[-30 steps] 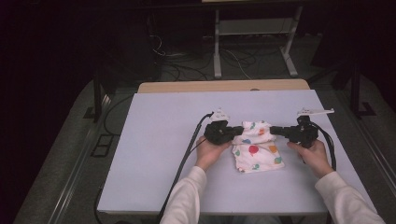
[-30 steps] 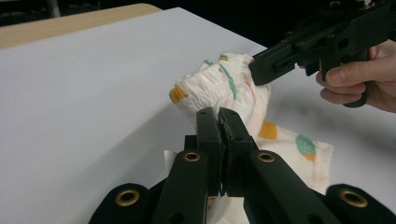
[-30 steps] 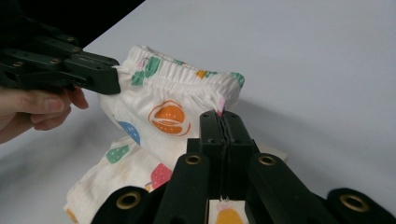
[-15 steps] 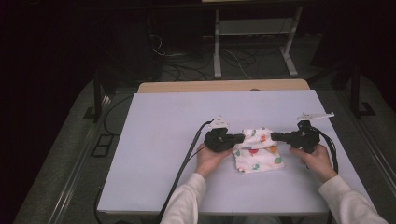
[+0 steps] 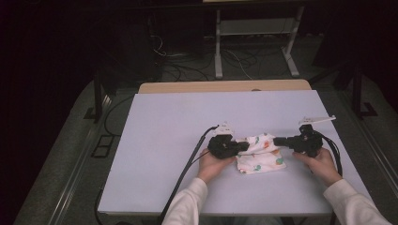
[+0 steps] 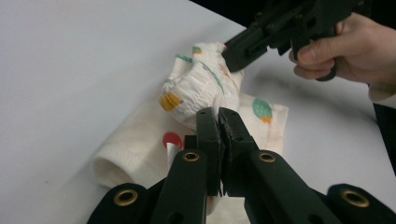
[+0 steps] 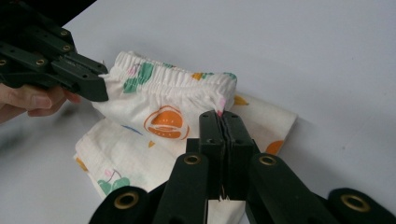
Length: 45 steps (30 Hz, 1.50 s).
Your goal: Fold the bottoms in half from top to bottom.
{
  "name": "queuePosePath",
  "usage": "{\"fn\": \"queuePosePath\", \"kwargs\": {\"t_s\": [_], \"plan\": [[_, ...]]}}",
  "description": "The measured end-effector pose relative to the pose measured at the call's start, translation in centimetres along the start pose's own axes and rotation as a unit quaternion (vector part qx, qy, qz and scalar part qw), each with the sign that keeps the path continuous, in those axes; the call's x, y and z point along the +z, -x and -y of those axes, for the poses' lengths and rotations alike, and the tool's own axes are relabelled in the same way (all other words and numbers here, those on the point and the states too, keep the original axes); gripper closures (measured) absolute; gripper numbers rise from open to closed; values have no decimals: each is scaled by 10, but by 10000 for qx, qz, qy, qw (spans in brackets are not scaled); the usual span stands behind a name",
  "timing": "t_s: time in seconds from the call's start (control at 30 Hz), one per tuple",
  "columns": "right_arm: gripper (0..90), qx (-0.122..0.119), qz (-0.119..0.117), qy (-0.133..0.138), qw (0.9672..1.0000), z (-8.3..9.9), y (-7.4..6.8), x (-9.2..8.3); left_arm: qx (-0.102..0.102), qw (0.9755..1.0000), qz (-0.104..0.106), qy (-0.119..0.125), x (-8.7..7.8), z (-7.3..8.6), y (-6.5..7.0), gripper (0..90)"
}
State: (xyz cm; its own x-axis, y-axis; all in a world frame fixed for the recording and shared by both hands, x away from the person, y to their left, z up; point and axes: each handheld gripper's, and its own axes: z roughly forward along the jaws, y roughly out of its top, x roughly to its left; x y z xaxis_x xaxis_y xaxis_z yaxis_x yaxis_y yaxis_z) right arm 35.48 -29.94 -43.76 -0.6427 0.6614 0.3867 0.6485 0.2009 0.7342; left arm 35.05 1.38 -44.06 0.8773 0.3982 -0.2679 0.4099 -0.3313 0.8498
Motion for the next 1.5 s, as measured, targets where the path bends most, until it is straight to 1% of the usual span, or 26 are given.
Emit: {"fn": "queuePosePath", "kwargs": {"t_s": [0.13, 0.2, 0.23, 0.3, 0.33, 0.4, 0.43, 0.5, 0.6, 0.73, 0.83, 0.9, 1.03, 1.13, 1.3, 1.4, 1.5], "plan": [[864, 70, -13, -103, 9999, 5, -1, -1, -1, 10000, 54, -51, 1, 4, 1, 869], [862, 87, -6, -140, 9999, 6, -1, -1, -16, 9999, 136, -65, 1, 5, 1, 868], [860, 87, -14, -160, 9998, 7, -2, -1, 20, 9998, 143, -103, 1, 5, 1, 868], [843, 69, -52, -301, 9995, 9, -2, -1, 31, 9997, 208, -119, 2, 6, 1, 868], [804, 35, -107, -409, 9991, 9, -2, -1, 65, 9996, 228, -125, 2, 6, 1, 868], [639, 123, -207, -557, 9982, 10, -2, 0, 91, 9996, 247, -139, 2, 6, 2, 868], [578, 160, -259, -603, 9977, 10, -2, 0, 90, 9995, 266, -158, 3, 6, 2, 868], [519, 159, -268, -669, 9973, 9, -3, -1, 141, 9994, 254, -200, 3, 7, 2, 868], [477, 161, -277, -597, 9977, 6, -6, -1, 150, 9993, 276, -225, 3, 7, 2, 868], [478, 138, -235, -492, 9984, -1, -9, 1, 158, 9993, 277, -196, 3, 7, 1, 868], [504, 51, -68, -356, 9993, -10, -12, 1, 149, 9993, 281, -185, 4, 8, 0, 868], [517, 102, -68, -266, 9996, -15, -13, 3, 154, 9993, 290, -185, 4, 8, 0, 868], [532, 46, -85, -194, 9998, -25, -16, 9, 152, 9993, 287, -170, 4, 7, 1, 868], [555, 26, -99, -212, 9997, -32, -18, 16, 151, 9993, 287, -172, 4, 7, 1, 868], [605, 3, -141, -217, 9997, -39, -21, 25, 151, 9993, 297, -162, 3, 7, 1, 868], [663, -90, -124, -249, 9996, -42, -23, 31, 149, 9993, 300, -167, 3, 7, 2, 868], [748, -111, -160, -302, 9994, -45, -22, 37, 163, 9992, 325, -178, 4, 7, 2, 868]]}}
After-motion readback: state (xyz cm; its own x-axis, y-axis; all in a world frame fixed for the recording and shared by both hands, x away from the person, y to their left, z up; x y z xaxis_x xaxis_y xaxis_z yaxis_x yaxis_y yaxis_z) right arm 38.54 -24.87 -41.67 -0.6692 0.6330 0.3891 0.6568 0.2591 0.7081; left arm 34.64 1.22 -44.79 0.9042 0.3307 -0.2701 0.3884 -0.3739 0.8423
